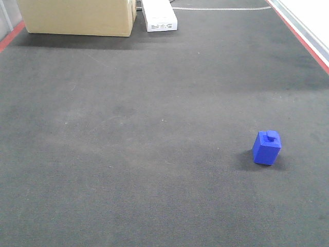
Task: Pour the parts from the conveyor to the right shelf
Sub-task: 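Move the right gripper toward the blue part on the conveyor belt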
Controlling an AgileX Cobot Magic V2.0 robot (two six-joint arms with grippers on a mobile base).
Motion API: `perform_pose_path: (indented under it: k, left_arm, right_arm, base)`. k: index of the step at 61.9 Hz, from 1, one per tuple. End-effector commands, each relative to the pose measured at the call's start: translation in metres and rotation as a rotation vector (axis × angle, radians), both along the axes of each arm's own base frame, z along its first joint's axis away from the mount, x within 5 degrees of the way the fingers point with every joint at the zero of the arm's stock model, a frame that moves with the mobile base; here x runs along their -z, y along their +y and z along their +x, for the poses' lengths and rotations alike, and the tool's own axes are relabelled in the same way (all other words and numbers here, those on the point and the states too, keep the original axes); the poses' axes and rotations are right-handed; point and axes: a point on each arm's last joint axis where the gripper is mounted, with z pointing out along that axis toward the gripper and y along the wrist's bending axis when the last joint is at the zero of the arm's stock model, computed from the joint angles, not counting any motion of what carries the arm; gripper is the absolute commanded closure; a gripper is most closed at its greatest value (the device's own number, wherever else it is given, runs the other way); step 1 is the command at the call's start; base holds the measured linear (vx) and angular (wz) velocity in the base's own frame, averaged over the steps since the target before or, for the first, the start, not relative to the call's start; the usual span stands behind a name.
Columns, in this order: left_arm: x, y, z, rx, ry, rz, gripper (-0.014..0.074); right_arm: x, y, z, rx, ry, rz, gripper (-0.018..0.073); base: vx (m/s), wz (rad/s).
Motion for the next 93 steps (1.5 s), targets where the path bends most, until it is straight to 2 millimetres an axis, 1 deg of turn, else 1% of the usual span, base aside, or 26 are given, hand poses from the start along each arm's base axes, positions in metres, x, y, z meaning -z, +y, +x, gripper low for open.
perform_pose_path:
  k: [1,53,60,64,69,77,81,85,91,93]
  left_arm:
    - [0.003,0.000,0.000,0.005,-0.056,-0.011,0.0603]
    - [0.003,0.000,0.000,0.005,-0.056,-0.011,0.0603]
    - [0.003,0.000,0.000,0.005,-0.056,-0.011,0.0603]
    - [0.003,0.000,0.000,0.005,-0.056,-0.011,0.0603]
    - [0.003,0.000,0.000,0.005,-0.056,-0.011,0.0603]
    - [0.003,0.000,0.000,0.005,-0.056,-0.011,0.0603]
    - [0.003,0.000,0.000,0.005,-0.056,-0.011,0.0603]
    - [0.003,0.000,0.000,0.005,-0.056,-0.011,0.0603]
    - [0.003,0.000,0.000,0.005,-0.056,-0.011,0.0603]
    - [0.003,0.000,0.000,0.005,-0.056,-0.011,0.0603]
  right_arm:
    - [-0.002,0.000,-0.001,0.007,-0.074,-0.005,0.0568]
    - [-0.003,0.000,-0.001,0.007,-0.075,-0.005,0.0568]
    - [-0.005,-0.001,-0.001,0.008,-0.108,0.005,0.0568]
    - [-0.010,-0.001,-0.002,0.008,-0.157,0.011,0.0568]
    - [-0.023,-0.001,-0.004,0.010,-0.254,0.011,0.0568]
    - [-0.055,-0.001,-0.009,0.010,-0.319,0.010,0.0568]
    - [-0.071,-0.001,-0.007,0.010,-0.301,-0.002,0.0568]
    - [-0.085,-0.001,0.001,0.009,-0.258,0.000,0.0568]
    - [-0.101,0.000,0.018,0.007,-0.155,0.010,0.0568]
    - [-0.102,0.000,0.026,0.007,-0.105,0.009,0.0568]
  base:
    - [0.00,0.00]
    - [0.00,0.00]
    - [0.00,0.00]
    - [0.00,0.00]
    - [0.00,0.00]
    - [0.00,0.00]
    - [0.00,0.00]
    - [0.00,0.00]
    - [0.00,0.00]
    - [0.00,0.00]
